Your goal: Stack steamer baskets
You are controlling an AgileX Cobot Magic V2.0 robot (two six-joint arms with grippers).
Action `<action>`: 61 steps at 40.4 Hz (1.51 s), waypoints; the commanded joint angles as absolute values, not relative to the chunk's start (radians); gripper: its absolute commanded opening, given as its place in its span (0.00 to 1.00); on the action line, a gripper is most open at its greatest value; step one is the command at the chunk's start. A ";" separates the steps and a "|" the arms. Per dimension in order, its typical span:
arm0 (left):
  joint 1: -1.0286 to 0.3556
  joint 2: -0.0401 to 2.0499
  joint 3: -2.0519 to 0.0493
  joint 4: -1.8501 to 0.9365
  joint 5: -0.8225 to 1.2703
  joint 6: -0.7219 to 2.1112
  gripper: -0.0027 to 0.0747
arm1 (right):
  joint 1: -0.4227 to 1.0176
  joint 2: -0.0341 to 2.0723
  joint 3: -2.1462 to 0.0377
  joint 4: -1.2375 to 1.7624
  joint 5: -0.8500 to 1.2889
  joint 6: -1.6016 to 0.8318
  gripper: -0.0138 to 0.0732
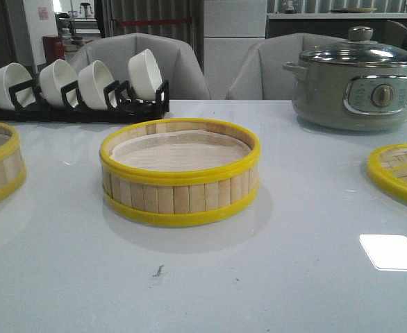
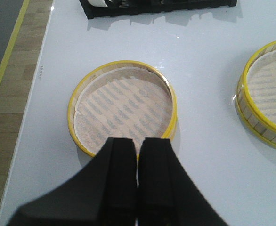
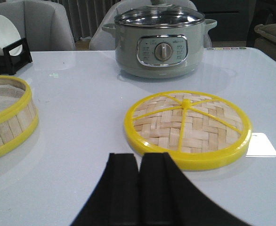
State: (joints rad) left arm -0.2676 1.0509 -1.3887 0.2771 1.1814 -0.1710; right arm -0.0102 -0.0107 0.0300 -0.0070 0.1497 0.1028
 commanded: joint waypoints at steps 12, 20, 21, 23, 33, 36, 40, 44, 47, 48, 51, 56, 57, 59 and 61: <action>-0.274 1.042 -1.415 0.290 1.121 -0.170 0.16 | -0.009 -0.031 0.016 -0.021 0.061 0.094 0.22; -0.274 1.042 -1.415 0.290 1.121 -0.170 0.16 | -0.010 -0.031 0.016 -0.021 0.051 0.094 0.22; -0.274 1.042 -1.415 0.290 1.121 -0.170 0.16 | -0.010 -0.031 0.016 -0.021 0.048 0.094 0.22; -0.274 1.042 -1.415 0.290 1.121 -0.170 0.16 | -0.010 -0.031 0.016 -0.021 0.039 0.094 0.22; -0.274 1.042 -1.415 0.290 1.127 -0.170 0.16 | -0.010 -0.031 -0.003 -0.016 -0.161 0.124 0.22; -0.274 1.042 -1.415 0.290 1.139 -0.170 0.16 | -0.010 -0.031 -0.070 -0.013 -0.064 0.157 0.22; -0.274 1.042 -1.415 0.292 1.149 -0.170 0.16 | -0.010 0.018 -0.253 -0.013 0.202 0.155 0.22; -0.274 1.042 -1.415 0.292 1.152 -0.170 0.16 | -0.010 0.166 -0.432 -0.049 0.400 0.150 0.22; -0.274 1.042 -1.415 0.292 1.152 -0.170 0.16 | -0.010 0.332 -0.547 -0.067 0.452 0.150 0.22; -0.274 1.042 -1.415 0.292 1.152 -0.170 0.16 | -0.010 0.376 -0.588 -0.067 0.467 0.150 0.22; -0.274 1.042 -1.415 0.292 1.152 -0.170 0.16 | -0.010 0.531 -0.702 -0.063 0.527 0.150 0.22; -0.274 1.042 -1.415 0.288 1.154 -0.170 0.16 | -0.010 0.743 -0.860 -0.056 0.663 0.150 0.22; -0.274 1.042 -1.415 0.286 1.154 -0.170 0.16 | -0.010 0.765 -0.877 -0.056 0.671 0.150 0.22; -0.274 1.042 -1.415 0.287 1.153 -0.170 0.16 | -0.010 0.813 -0.907 -0.054 0.675 0.150 0.22; -0.274 1.042 -1.415 0.287 1.153 -0.170 0.16 | -0.010 0.839 -0.927 -0.053 0.667 0.150 0.22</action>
State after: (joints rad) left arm -0.2676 1.0509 -1.3887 0.2749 1.2062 -0.1687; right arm -0.0102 0.7990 -0.8582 -0.0473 0.7163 0.1531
